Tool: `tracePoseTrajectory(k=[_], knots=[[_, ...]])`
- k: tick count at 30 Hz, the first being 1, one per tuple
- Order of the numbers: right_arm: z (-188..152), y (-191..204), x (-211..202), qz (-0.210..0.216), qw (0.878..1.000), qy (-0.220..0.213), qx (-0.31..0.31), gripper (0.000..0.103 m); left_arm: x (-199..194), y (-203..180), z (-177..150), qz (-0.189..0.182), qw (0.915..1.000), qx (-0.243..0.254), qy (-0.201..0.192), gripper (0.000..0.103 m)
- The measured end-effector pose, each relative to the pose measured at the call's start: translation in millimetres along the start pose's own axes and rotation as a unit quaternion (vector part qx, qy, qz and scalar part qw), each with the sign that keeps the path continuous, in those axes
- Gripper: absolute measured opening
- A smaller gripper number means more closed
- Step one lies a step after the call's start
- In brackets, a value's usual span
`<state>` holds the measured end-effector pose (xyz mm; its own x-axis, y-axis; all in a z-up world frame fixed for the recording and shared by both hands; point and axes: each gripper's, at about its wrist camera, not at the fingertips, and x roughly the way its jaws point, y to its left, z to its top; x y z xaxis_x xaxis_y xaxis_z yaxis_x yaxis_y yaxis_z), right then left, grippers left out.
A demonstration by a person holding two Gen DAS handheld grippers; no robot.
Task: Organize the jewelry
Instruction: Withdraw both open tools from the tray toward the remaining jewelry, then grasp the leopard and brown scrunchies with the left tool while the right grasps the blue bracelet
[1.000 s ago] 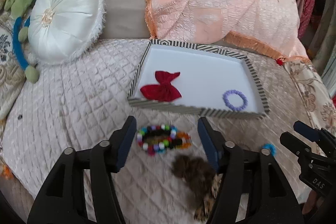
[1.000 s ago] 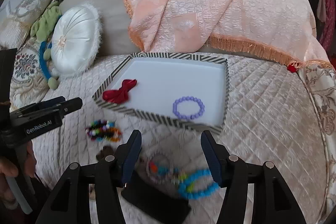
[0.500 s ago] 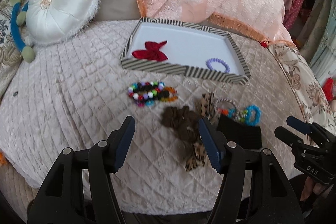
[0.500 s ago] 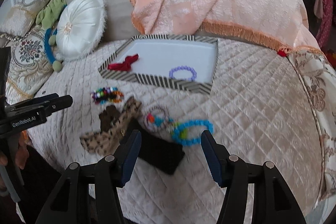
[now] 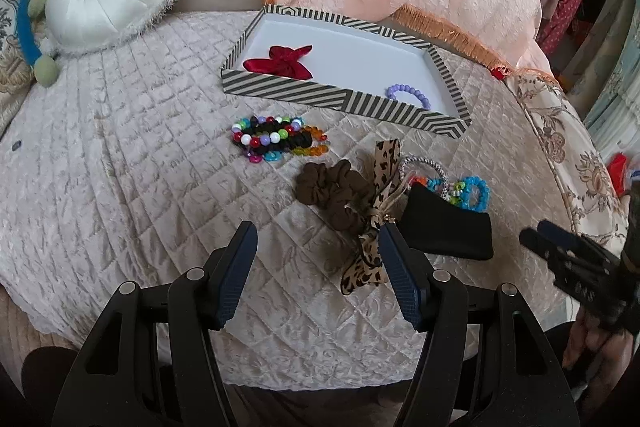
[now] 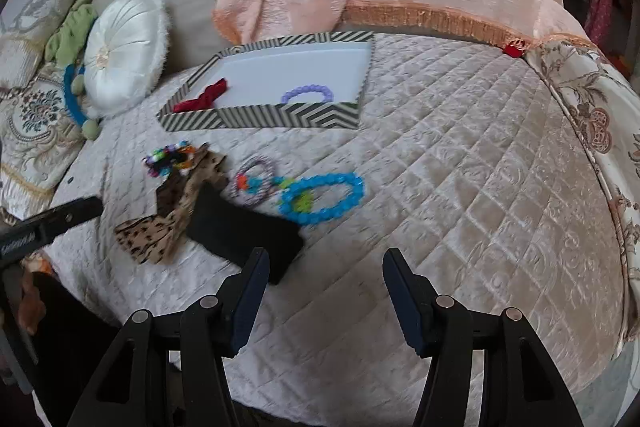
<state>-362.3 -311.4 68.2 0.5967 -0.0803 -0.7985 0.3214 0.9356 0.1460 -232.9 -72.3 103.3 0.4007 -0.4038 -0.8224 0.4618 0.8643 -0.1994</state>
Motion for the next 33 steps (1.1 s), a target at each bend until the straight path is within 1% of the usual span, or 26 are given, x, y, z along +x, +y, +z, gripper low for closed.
tracePoseTrajectory(k=[2, 7, 9, 12, 18, 23, 27, 30, 31, 32, 33], knots=[[4, -6, 6, -0.009, 1.000, 0.003, 0.005, 0.057, 1, 0, 0, -0.001, 1.0000, -0.001, 0.001, 0.063], [15, -13, 19, -0.014, 1.000, 0.014, 0.005, 0.057, 8, 1, 2, -0.006, 0.9999, -0.006, 0.006, 0.064], [20, -14, 25, -0.017, 1.000, 0.019, 0.002, 0.057, 12, 0, 3, -0.012, 0.9999, -0.006, 0.008, 0.070], [28, -14, 33, -0.018, 1.000, 0.026, -0.001, 0.057, 20, -5, 3, -0.025, 0.9996, -0.001, 0.015, 0.071], [40, -15, 51, -0.013, 0.999, 0.037, 0.001, 0.057, 44, -14, 4, -0.016, 0.9991, 0.022, 0.034, 0.071], [43, -15, 65, -0.010, 0.999, 0.047, 0.004, 0.057, 62, -23, 7, -0.009, 0.9976, 0.055, 0.040, 0.071], [42, -14, 78, -0.005, 0.998, 0.059, 0.002, 0.057, 81, -29, 8, 0.000, 0.9964, 0.069, 0.049, 0.071], [42, -13, 87, -0.010, 0.998, 0.067, -0.004, 0.057, 94, -29, 8, -0.010, 0.9963, 0.066, 0.055, 0.071], [41, -12, 89, -0.015, 0.998, 0.065, -0.008, 0.053, 95, -28, 7, -0.014, 0.9964, 0.065, 0.052, 0.070], [42, -11, 90, -0.021, 0.998, 0.062, -0.015, 0.051, 96, -27, 7, -0.019, 0.9966, 0.065, 0.047, 0.068], [42, -10, 90, -0.023, 0.998, 0.060, -0.019, 0.043, 96, -27, 7, -0.022, 0.9965, 0.067, 0.045, 0.056]])
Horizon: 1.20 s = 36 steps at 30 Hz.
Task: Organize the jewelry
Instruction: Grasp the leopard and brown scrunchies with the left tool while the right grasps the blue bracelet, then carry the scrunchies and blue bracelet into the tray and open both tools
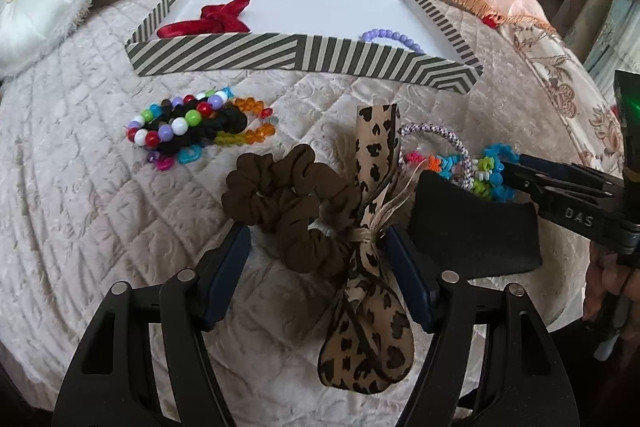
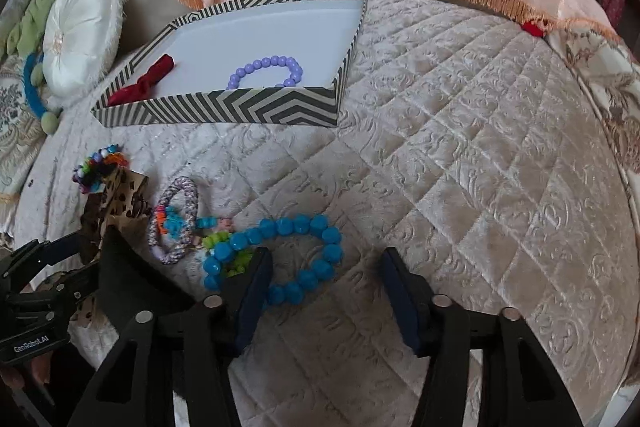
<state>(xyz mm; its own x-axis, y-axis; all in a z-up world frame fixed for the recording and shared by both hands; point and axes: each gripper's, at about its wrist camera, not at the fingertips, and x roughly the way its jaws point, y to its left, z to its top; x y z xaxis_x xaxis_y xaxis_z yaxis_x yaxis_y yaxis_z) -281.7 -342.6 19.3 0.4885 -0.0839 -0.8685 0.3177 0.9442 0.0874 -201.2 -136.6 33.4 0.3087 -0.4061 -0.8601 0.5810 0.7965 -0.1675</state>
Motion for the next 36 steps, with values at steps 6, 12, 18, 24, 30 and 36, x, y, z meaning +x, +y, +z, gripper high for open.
tracePoseTrajectory(k=[6, 12, 18, 24, 30, 36], knots=[[1, -6, -6, 0.016, 1.000, -0.012, 0.014, 0.010, -7, -1, 0, -0.021, 0.9998, 0.006, -0.002, 0.024], [-1, -10, -44, 0.040, 0.997, -0.063, 0.030, 0.010, -34, 8, -3, -0.010, 0.9996, -0.007, -0.026, 0.022], [2, -8, -81, 0.059, 0.992, -0.104, 0.031, 0.010, -69, 16, 3, -0.001, 0.9979, -0.015, -0.064, 0.021], [8, 3, -112, 0.064, 0.989, -0.133, 0.011, 0.010, -95, 10, 9, 0.008, 0.9955, -0.006, -0.094, 0.021], [12, 18, -133, 0.067, 0.987, -0.148, -0.014, 0.010, -108, 5, 14, 0.023, 0.9932, 0.004, -0.114, 0.021], [20, 30, -138, 0.069, 0.985, -0.152, -0.034, 0.010, -115, 3, 20, 0.039, 0.9910, 0.011, -0.128, 0.021]])
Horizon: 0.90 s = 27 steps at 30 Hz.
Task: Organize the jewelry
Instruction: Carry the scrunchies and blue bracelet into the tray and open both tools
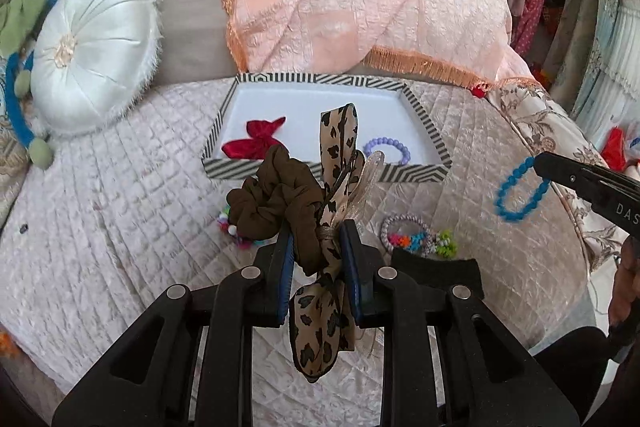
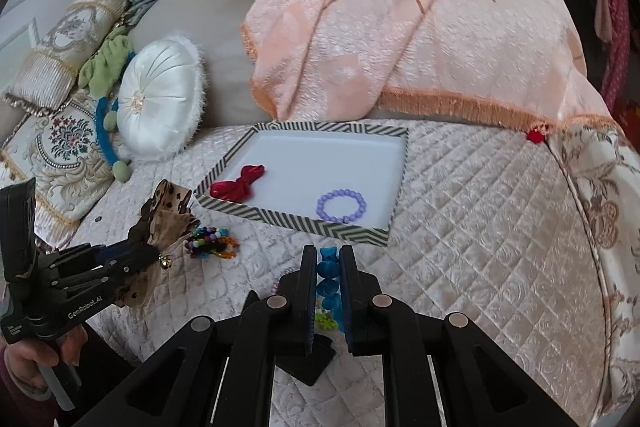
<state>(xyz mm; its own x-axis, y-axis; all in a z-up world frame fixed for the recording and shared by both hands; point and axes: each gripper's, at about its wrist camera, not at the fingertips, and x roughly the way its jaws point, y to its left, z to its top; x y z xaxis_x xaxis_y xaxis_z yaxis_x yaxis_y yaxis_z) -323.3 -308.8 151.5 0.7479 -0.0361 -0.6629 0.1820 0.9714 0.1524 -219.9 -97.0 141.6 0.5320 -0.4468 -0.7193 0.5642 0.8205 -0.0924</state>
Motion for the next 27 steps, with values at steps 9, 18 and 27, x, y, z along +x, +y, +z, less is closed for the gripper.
tracePoseTrajectory(k=[9, 18, 27], knots=[[14, 16, 15, 0.007, 1.000, 0.004, -0.021, 0.010, 9, 7, 15, 0.016, 0.9998, 0.005, -0.004, 0.021], [29, 14, 39, 0.005, 0.999, 0.017, -0.027, 0.010, 30, 12, 31, 0.028, 0.9996, 0.009, 0.000, 0.021], [41, 8, 66, 0.006, 0.999, 0.032, -0.030, 0.010, 55, 11, 43, 0.033, 0.9993, 0.011, 0.010, 0.021]])
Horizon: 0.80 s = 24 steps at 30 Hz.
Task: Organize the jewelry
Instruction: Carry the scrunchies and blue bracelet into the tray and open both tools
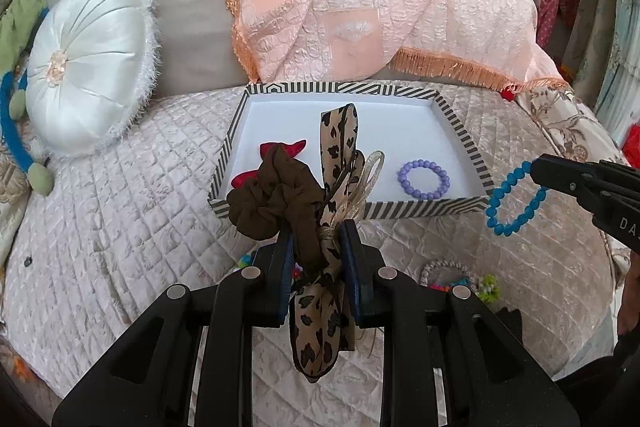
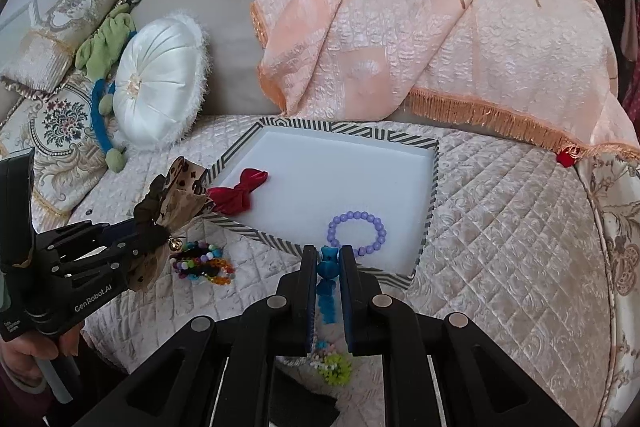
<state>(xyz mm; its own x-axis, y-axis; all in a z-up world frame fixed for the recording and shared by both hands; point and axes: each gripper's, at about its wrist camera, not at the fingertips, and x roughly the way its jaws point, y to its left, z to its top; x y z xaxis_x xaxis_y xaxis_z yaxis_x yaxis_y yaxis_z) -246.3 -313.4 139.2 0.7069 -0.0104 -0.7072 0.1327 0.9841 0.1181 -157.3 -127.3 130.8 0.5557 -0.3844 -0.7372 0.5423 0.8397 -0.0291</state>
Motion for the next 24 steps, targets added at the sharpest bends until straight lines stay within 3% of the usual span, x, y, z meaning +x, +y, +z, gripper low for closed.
tracePoseTrajectory(k=[11, 24], knots=[[28, -11, 33, 0.001, 1.000, 0.009, -0.005, 0.010, 34, -2, 28, 0.004, 1.0000, 0.003, 0.008, 0.021], [61, -37, 113, 0.022, 0.999, 0.043, 0.025, 0.010, 109, -14, 77, -0.011, 0.9984, -0.024, 0.051, 0.021]])
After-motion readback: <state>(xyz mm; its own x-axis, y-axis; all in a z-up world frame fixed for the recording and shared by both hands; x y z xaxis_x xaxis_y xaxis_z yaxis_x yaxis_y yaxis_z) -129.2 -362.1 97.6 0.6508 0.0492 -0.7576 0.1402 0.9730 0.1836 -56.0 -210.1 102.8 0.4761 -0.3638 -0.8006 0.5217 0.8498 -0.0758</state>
